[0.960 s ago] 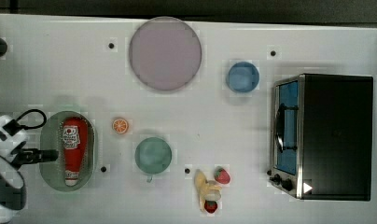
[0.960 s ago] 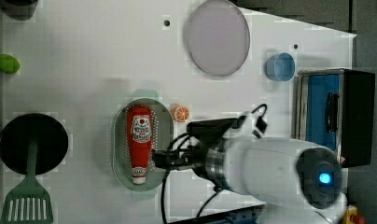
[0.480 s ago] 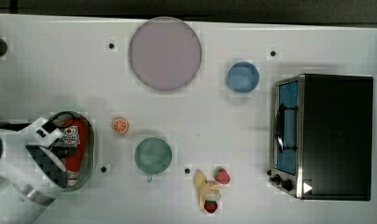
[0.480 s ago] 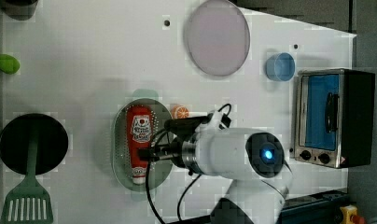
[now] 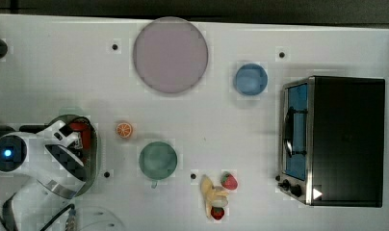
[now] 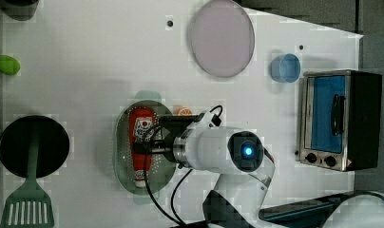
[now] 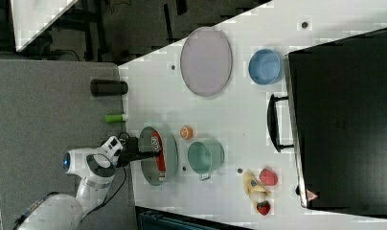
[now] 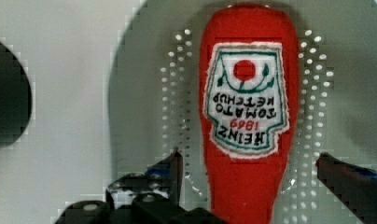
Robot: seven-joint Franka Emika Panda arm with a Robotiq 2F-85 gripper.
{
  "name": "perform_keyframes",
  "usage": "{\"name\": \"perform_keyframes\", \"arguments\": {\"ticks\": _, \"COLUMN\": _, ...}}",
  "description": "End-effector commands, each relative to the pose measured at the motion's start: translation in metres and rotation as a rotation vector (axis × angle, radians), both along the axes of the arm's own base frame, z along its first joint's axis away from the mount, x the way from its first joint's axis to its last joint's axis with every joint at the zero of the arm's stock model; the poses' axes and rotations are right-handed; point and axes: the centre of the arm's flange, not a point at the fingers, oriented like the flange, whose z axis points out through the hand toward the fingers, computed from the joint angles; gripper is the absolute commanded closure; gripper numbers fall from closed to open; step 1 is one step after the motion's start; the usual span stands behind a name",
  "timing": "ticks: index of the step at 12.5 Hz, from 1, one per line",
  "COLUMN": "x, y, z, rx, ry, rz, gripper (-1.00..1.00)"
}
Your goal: Pick ketchup from strainer and place it on the table
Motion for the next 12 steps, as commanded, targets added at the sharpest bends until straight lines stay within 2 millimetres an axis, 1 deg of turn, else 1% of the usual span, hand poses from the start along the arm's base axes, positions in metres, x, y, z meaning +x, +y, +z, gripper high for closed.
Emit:
{"name": "perform_keyframes", "arguments": {"ticks": 1, "x": 0.005, "y": 0.001, "z": -0.014, "rx": 0.006, "ry": -0.022, "rz": -0.076, "gripper": -1.0}}
{"name": "perform_keyframes", "arguments": {"ticks": 3, "x": 0.006, "y": 0.001, "z": -0.027, "rx": 0.017, "ry": -0.034, "rz": -0.06, "gripper": -1.0}}
{"name": "perform_keyframes", "arguments": {"ticks": 4, "x": 0.007, "y": 0.003, "z": -0.03, "rx": 0.022, "ry": -0.039, "rz": -0.056, "gripper": -1.0}}
{"name": "perform_keyframes", "arguments": {"ticks": 5, "x": 0.008, "y": 0.002, "z": -0.033, "rx": 0.016, "ry": -0.037, "rz": -0.058, "gripper": -0.91}}
{"name": "perform_keyframes", "arguments": {"ticks": 8, "x": 0.006, "y": 0.004, "z": -0.036, "rx": 0.009, "ry": -0.039, "rz": -0.051, "gripper": -0.18}}
{"name": "perform_keyframes", "arguments": {"ticks": 9, "x": 0.007, "y": 0.004, "z": -0.033, "rx": 0.011, "ry": -0.045, "rz": -0.051, "gripper": -0.13}}
{"name": "perform_keyframes", "arguments": {"ticks": 10, "x": 0.008, "y": 0.004, "z": -0.028, "rx": 0.007, "ry": -0.053, "rz": -0.051, "gripper": -0.13}}
{"name": "perform_keyframes", "arguments": {"ticks": 11, "x": 0.009, "y": 0.002, "z": -0.019, "rx": -0.001, "ry": -0.065, "rz": -0.05, "gripper": -0.13}}
{"name": "perform_keyframes", "arguments": {"ticks": 12, "x": 0.009, "y": 0.001, "z": -0.005, "rx": -0.009, "ry": -0.082, "rz": -0.049, "gripper": -0.13}}
